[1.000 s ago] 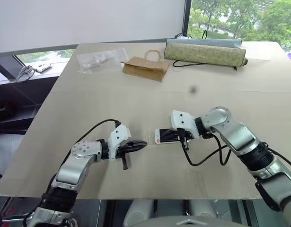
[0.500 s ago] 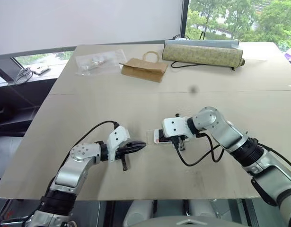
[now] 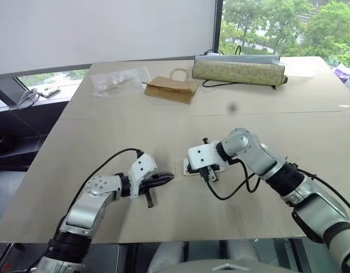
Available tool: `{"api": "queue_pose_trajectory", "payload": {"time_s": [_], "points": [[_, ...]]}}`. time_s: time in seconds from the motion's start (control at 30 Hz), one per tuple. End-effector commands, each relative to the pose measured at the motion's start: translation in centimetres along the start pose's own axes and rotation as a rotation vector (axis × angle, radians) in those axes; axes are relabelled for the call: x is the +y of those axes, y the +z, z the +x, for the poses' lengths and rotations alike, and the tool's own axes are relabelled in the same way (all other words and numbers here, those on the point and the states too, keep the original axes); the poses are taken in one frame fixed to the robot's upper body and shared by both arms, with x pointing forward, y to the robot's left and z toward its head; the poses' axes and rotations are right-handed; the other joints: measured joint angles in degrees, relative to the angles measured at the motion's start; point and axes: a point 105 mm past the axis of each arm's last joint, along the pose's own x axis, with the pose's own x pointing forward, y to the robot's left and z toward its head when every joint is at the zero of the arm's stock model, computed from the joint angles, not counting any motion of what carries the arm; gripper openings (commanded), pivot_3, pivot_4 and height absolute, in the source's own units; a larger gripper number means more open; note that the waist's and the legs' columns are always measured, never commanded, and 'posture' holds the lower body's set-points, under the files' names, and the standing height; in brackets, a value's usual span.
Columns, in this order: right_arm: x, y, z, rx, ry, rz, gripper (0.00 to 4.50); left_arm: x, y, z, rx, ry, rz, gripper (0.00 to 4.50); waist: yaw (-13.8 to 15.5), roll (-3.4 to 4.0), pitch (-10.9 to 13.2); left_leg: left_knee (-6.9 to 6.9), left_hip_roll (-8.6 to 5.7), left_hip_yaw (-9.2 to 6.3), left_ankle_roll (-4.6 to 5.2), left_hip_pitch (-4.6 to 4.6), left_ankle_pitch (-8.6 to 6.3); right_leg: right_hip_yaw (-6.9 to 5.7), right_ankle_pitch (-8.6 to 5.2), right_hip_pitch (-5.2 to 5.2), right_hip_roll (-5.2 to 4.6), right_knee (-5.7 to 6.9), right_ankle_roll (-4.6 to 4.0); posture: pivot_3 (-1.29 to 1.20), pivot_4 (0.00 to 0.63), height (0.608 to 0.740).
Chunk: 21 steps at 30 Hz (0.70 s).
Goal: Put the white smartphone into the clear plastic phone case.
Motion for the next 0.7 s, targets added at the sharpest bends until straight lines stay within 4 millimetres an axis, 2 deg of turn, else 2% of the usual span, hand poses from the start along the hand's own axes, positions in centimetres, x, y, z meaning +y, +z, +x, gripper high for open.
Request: {"api": "queue_pose_trajectory", "payload": {"time_s": [0.03,0.17,0.2,0.33,0.43,0.57,0.7], "points": [[6.3,-5.8,3.7,0.172,0.269,0.164,0.06,-0.7,0.4,0.3,-0.006,-0.023,0.015,0.0,0.0,0.03,-0.2,-0.03,0.01,0.01,0.0,0.02,0.0,0.01,0.0,0.0,0.0,0.0,0.0,0.0,0.15,0.74],[6.4,-6.0,4.1,0.142,0.256,0.222,0.06,-0.8,0.4,0.3,-0.005,-0.019,0.011,0.0,-0.1,0.05,-0.5,-0.28,0.02,0.12,0.0,0.46,0.0,0.15,-0.04,0.28,0.01,-0.02,-0.04,0.0,0.15,0.74],[5.8,-5.7,4.0,0.115,0.22,0.229,0.06,-0.8,0.3,0.3,-0.004,-0.017,0.011,0.0,-0.1,0.03,-0.6,-0.41,0.03,0.13,0.01,0.73,-0.01,0.16,-0.12,0.47,0.0,-0.05,-0.07,0.0,0.15,0.74],[2.5,-2.9,2.5,-0.049,0.054,0.277,0.06,-0.6,0.1,0.1,0.001,-0.01,0.007,0.0,-0.3,-0.15,-0.4,-0.44,0.15,0.07,0.0,0.78,-0.01,0.11,-0.17,0.51,0.05,-0.04,-0.15,0.0,0.15,0.74],[0.6,-0.8,0.1,-0.149,-0.053,0.28,0.06,-0.6,0.0,0.0,0.004,-0.009,0.005,0.0,-0.2,0.13,0.1,-0.44,0.14,0.08,-0.01,0.72,-0.01,0.13,-0.17,0.46,0.02,-0.04,-0.15,0.0,0.15,0.74],[-0.6,2.1,-3.4,-0.241,-0.15,0.26,0.06,-0.5,-0.1,0.1,0.002,-0.011,0.005,0.0,0.4,0.18,0.4,-0.37,0.14,-0.07,-0.18,-0.28,0.1,0.0,-0.14,-0.46,-0.06,0.03,-0.18,0.0,0.15,0.74],[0.5,3.5,-5.7,-0.249,-0.155,0.248,0.06,-0.4,-0.2,0.2,-0.001,-0.013,0.008,0.0,0.7,0.1,0.5,0.01,0.07,-0.13,-0.44,-1.43,0.25,-0.05,-0.11,-1.39,-0.21,0.14,-0.18,0.0,0.15,0.74]]}}
